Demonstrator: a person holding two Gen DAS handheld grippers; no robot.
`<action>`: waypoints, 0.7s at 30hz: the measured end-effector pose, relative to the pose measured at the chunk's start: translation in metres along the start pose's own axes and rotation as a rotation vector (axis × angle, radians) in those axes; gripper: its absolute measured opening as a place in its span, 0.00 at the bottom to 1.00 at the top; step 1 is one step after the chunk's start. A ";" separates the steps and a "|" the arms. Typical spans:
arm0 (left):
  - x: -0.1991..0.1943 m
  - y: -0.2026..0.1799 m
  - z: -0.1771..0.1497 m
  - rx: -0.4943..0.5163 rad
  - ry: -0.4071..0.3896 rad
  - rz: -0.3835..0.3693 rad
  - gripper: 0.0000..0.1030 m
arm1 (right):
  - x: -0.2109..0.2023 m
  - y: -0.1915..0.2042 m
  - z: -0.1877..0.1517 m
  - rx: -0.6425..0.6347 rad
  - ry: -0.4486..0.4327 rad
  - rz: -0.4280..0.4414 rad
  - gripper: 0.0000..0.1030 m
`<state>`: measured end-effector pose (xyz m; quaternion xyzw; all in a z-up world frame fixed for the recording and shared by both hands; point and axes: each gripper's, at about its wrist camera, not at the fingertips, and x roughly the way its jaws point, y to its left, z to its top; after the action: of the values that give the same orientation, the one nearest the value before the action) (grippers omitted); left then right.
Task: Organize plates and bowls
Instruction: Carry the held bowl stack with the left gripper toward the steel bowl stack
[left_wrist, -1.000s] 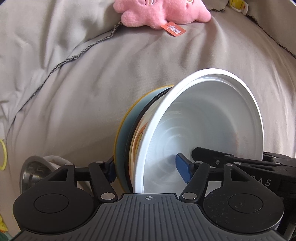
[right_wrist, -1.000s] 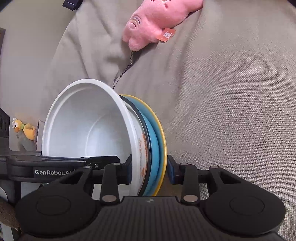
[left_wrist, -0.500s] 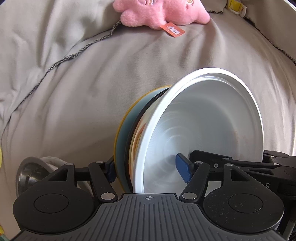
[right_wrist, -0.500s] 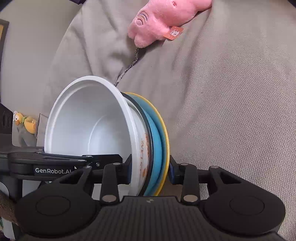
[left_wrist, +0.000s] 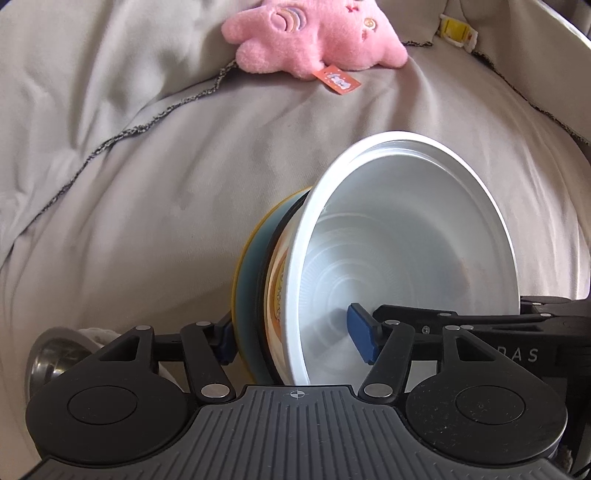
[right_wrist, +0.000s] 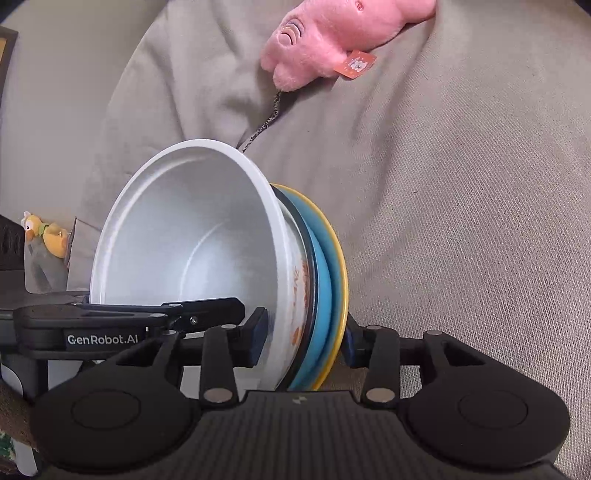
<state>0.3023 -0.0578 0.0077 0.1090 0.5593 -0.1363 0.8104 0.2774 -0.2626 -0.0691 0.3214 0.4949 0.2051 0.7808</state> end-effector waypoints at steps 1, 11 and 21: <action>0.000 -0.001 0.000 0.007 -0.006 0.002 0.63 | 0.000 -0.002 0.001 0.013 0.007 0.004 0.40; 0.000 0.005 -0.002 0.006 -0.011 -0.018 0.62 | 0.002 0.005 0.002 -0.035 0.007 -0.017 0.40; 0.002 0.010 0.003 -0.034 0.010 -0.021 0.62 | -0.003 0.008 0.013 -0.052 -0.033 -0.080 0.39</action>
<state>0.3096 -0.0493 0.0069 0.0903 0.5666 -0.1347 0.8079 0.2879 -0.2629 -0.0570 0.2843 0.4890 0.1810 0.8045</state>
